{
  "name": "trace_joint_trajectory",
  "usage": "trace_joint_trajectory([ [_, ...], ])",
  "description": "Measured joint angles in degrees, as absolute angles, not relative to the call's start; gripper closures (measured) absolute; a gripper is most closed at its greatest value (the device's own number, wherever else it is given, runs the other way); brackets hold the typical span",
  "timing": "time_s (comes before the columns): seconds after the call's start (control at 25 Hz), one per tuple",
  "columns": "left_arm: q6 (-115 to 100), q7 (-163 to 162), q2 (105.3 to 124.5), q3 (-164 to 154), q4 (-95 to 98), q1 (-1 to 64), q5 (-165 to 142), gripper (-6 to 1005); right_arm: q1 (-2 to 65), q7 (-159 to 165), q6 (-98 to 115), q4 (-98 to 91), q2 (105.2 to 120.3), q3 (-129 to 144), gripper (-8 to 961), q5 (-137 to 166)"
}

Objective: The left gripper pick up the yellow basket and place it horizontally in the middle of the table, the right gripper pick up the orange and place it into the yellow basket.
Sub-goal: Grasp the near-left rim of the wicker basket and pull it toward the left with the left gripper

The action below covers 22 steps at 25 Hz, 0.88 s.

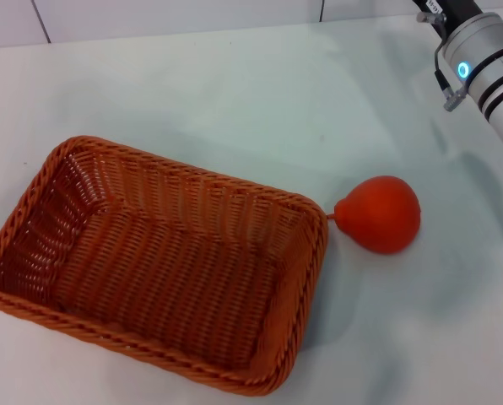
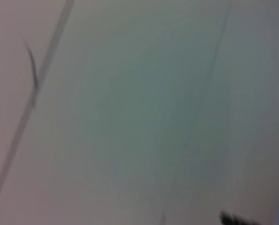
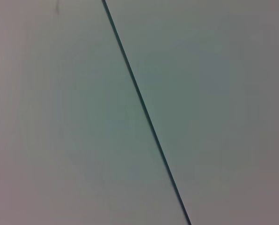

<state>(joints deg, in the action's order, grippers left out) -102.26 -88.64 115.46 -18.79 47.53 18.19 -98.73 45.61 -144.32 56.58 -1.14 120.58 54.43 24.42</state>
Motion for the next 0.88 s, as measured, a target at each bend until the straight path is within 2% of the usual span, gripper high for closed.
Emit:
trace_joint_trajectory([
  [0.24,-102.19,-105.02,115.64,-24.93,61.43,22.34,-114.4,217,45.77,-144.32,56.28,-1.14,120.51,54.24,219,24.23],
  [0.52,-101.79,-118.2,115.4,-29.58,68.58,28.07,-128.6,215,45.87,-144.62,56.09,-1.15,120.41,54.17,219,24.17],
  [0.88,-102.28,-132.81,118.04,-38.18,77.95,31.67,-142.96,217,45.28,-144.83,54.5,-2.41,120.32,53.23,220,24.17],
])
